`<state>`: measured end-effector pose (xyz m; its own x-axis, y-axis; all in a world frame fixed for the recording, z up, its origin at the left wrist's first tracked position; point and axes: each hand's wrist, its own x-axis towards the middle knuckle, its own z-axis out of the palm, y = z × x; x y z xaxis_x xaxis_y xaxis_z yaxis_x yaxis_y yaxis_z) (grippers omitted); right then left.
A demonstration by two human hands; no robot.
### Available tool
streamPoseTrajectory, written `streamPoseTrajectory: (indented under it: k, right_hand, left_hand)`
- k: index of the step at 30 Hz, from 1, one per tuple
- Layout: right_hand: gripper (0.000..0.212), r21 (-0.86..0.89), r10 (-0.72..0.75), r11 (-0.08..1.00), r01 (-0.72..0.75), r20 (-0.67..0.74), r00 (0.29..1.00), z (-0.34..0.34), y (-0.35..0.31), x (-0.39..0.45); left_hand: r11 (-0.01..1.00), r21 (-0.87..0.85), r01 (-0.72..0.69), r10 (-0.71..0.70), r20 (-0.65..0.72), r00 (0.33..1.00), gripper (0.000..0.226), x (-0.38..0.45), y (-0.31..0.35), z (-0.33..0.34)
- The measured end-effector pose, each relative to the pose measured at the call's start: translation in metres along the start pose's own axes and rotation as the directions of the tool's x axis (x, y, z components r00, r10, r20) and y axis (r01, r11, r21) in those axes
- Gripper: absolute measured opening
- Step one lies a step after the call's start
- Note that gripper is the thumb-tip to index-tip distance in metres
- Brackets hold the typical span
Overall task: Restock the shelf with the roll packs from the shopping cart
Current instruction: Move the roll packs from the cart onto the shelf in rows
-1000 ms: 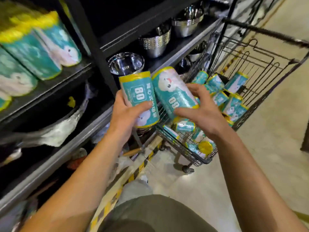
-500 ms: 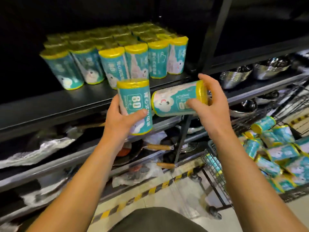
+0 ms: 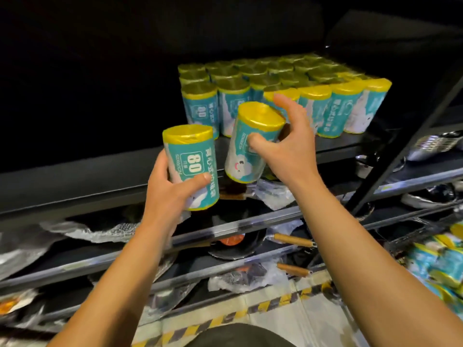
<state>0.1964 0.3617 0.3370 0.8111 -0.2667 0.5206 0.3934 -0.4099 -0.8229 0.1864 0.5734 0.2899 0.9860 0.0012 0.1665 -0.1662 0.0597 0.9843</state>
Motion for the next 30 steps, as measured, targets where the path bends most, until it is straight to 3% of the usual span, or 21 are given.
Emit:
streamPoseTrajectory:
  k: [4,8,13,21,27,30]
  right_hand:
    - [0.079,-0.058,-0.07,0.996,0.071,0.022,0.997,0.038,0.008,0.032]
    - [0.092,-0.1,0.018,0.995,-0.007,0.119,0.993,0.063,0.032,0.043]
    - [0.098,-0.027,0.086,0.996,-0.083,0.132,0.987,0.067,0.045,0.041]
    - [0.085,-0.095,0.107,0.988,-0.122,-0.15,0.983,0.072,0.053,0.004]
    - [0.076,-0.187,0.005,0.981,-0.048,-0.225,0.974,0.103,0.055,0.001]
    - [0.063,-0.138,0.042,0.987,-0.084,-0.283,0.958,0.101,0.061,0.002]
  left_hand:
    - [0.997,0.034,-0.066,0.068,-0.057,0.996,0.07,0.019,0.003,-0.026]
    - [0.985,0.122,-0.126,0.136,-0.083,0.987,0.064,0.039,0.005,-0.037]
    - [0.965,0.195,-0.174,0.193,-0.085,0.977,0.072,0.074,0.002,-0.035]
    - [0.881,0.441,-0.171,0.204,-0.028,0.978,0.08,0.098,-0.033,-0.018]
    - [0.908,0.39,-0.155,0.182,-0.032,0.983,0.091,0.093,-0.036,-0.027]
    - [0.902,0.401,-0.158,0.193,-0.048,0.98,0.081,0.089,-0.037,-0.029]
